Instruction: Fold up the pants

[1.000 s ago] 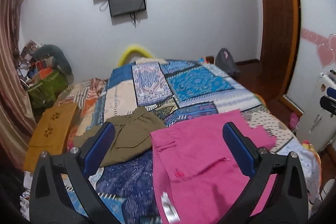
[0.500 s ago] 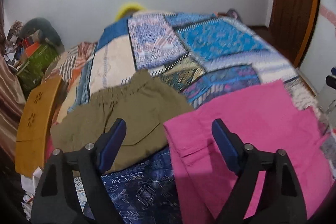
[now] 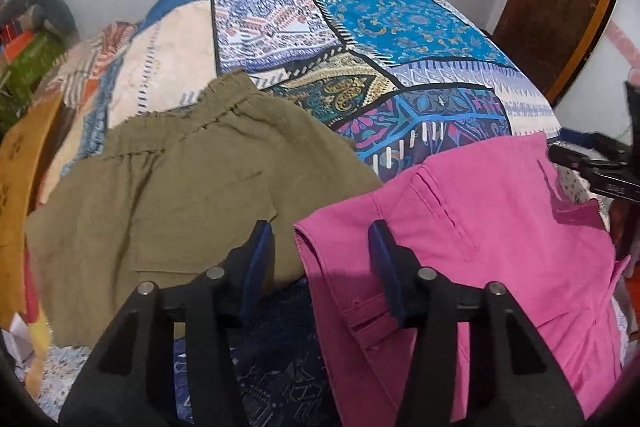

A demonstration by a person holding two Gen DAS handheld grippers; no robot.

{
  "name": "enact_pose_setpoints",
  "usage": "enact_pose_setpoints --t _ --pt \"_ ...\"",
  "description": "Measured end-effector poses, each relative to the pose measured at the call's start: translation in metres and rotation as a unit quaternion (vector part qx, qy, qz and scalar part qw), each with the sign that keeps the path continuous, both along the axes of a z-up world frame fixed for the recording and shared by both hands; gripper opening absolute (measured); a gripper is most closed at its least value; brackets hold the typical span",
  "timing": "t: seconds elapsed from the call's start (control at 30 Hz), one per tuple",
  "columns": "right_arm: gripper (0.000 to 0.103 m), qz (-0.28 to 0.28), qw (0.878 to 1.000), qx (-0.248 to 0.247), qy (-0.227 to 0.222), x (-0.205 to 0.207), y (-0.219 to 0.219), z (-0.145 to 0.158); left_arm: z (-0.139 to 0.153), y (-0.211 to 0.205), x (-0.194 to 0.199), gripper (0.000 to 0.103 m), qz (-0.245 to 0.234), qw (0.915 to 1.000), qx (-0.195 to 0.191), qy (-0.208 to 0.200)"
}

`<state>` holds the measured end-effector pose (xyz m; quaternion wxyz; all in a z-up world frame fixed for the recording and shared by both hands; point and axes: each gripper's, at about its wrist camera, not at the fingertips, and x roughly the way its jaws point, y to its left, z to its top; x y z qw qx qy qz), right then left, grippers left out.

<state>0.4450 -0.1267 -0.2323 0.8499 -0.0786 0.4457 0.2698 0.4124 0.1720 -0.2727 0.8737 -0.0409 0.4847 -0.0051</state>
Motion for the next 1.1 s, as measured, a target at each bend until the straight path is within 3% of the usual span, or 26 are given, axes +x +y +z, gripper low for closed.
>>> enact_pose_setpoints --t 0.13,0.27,0.33,0.4,0.43,0.5,0.73,0.87,1.1 --pt "0.057 0.005 1.000 0.006 0.028 0.008 0.002 -0.016 -0.003 0.001 -0.002 0.043 -0.012 0.9999 -0.011 -0.006" --pt "0.057 0.015 1.000 0.008 0.010 0.003 0.006 -0.016 -0.004 0.002 -0.002 0.037 -0.020 0.9995 -0.021 -0.012" --pt "0.050 0.016 1.000 0.006 0.008 0.003 0.008 -0.016 -0.002 0.002 -0.002 0.031 -0.015 0.9996 -0.017 -0.014" --pt "0.033 -0.001 1.000 0.006 0.006 0.004 0.007 -0.015 0.000 0.003 -0.005 0.023 -0.008 0.9997 -0.011 -0.021" --pt "0.018 -0.004 1.000 0.011 0.012 0.008 0.006 -0.014 0.001 0.004 -0.006 0.018 -0.004 0.9997 -0.011 -0.024" --pt "0.009 -0.009 0.999 0.034 0.029 0.012 0.003 -0.012 0.002 0.007 -0.009 0.013 0.001 0.9995 -0.012 -0.030" --pt "0.006 -0.016 0.998 0.060 -0.005 0.001 0.002 0.020 0.022 0.002 -0.015 0.008 0.006 0.9985 0.028 -0.046" --pt "0.005 -0.026 0.995 0.094 -0.034 0.001 0.000 0.055 0.051 0.007 -0.011 0.007 0.010 0.9984 0.017 -0.052" --pt "0.005 -0.021 0.992 0.094 -0.076 -0.009 0.003 0.100 0.109 -0.001 -0.022 0.007 0.003 0.9944 0.040 -0.098"
